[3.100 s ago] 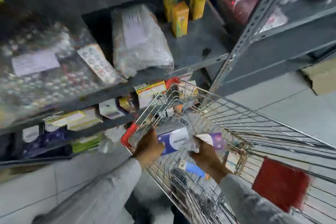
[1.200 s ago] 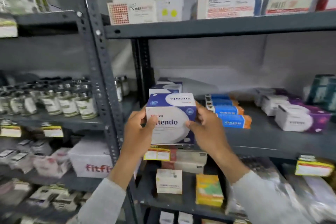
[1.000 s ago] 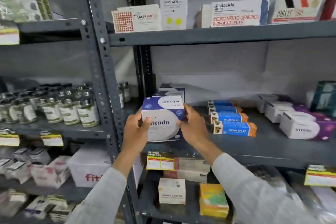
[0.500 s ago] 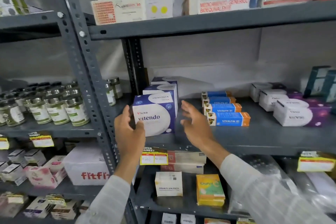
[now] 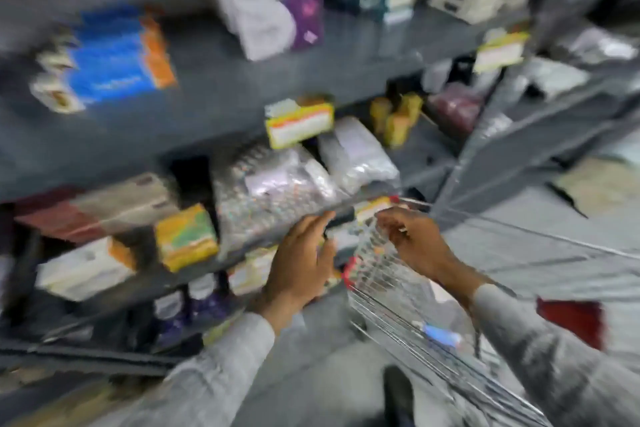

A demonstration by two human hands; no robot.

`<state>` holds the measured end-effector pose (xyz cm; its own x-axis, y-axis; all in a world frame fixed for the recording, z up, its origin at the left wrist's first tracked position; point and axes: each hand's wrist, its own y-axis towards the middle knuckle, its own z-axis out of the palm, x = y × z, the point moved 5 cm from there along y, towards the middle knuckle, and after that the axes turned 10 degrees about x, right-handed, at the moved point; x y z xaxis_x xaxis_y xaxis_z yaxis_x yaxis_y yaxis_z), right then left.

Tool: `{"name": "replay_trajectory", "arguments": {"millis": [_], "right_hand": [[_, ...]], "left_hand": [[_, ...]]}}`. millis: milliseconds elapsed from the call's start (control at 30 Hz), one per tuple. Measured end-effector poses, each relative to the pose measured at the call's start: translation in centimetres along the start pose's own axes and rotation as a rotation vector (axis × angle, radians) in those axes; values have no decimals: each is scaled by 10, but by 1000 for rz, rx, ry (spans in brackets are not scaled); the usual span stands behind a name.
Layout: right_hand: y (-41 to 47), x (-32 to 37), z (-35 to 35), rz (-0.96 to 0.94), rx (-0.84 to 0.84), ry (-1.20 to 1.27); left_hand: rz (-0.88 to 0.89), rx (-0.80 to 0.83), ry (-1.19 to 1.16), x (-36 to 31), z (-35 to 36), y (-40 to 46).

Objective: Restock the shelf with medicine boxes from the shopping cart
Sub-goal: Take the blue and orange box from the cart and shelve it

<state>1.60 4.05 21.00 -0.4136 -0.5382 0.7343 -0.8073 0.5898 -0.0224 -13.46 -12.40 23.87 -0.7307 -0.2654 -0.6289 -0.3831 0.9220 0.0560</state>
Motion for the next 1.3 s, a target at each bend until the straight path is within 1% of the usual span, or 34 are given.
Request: {"name": "replay_trajectory", "arguments": {"millis": [100, 167, 267, 333, 433, 500, 567, 733, 833, 933, 1067, 1167, 1233, 1300], "right_hand": [[-47, -131, -18, 326, 171, -99], [-82, -209, -18, 487, 297, -144], [-124, -292, 1, 677, 483, -214], [-139, -316, 20, 704, 556, -182], [-146, -333, 52, 645, 614, -201], [-148, -347, 80, 593, 672, -212], [-147, -364, 104, 566, 684, -226], [-140, -403, 141, 529, 625, -334], [-139, -417, 152, 492, 593, -374], [-140, -420, 154, 494, 582, -395], [-140, -396, 132, 489, 570, -432], [-138, -358, 92, 495, 502, -430], [-134, -324, 57, 472, 439, -425], [-128, -282, 17, 452, 363, -414]], "left_hand": [[-82, 387, 40, -1, 120, 14], [-116, 583, 101, -3, 182, 14], [-159, 721, 168, -4, 239, 13], [-161, 763, 219, -4, 266, 15], [-108, 826, 363, -3, 292, 15], [-80, 822, 425, -3, 299, 13], [-79, 772, 442, 1, 303, 12], [-63, 682, 479, 16, 315, 10], [-48, 643, 480, 17, 316, 11], [-30, 611, 459, 17, 314, 11], [-53, 629, 433, 16, 312, 9], [-72, 663, 362, 8, 302, 9], [-92, 624, 296, -1, 280, 13], [-86, 526, 245, -15, 245, 18]]}}
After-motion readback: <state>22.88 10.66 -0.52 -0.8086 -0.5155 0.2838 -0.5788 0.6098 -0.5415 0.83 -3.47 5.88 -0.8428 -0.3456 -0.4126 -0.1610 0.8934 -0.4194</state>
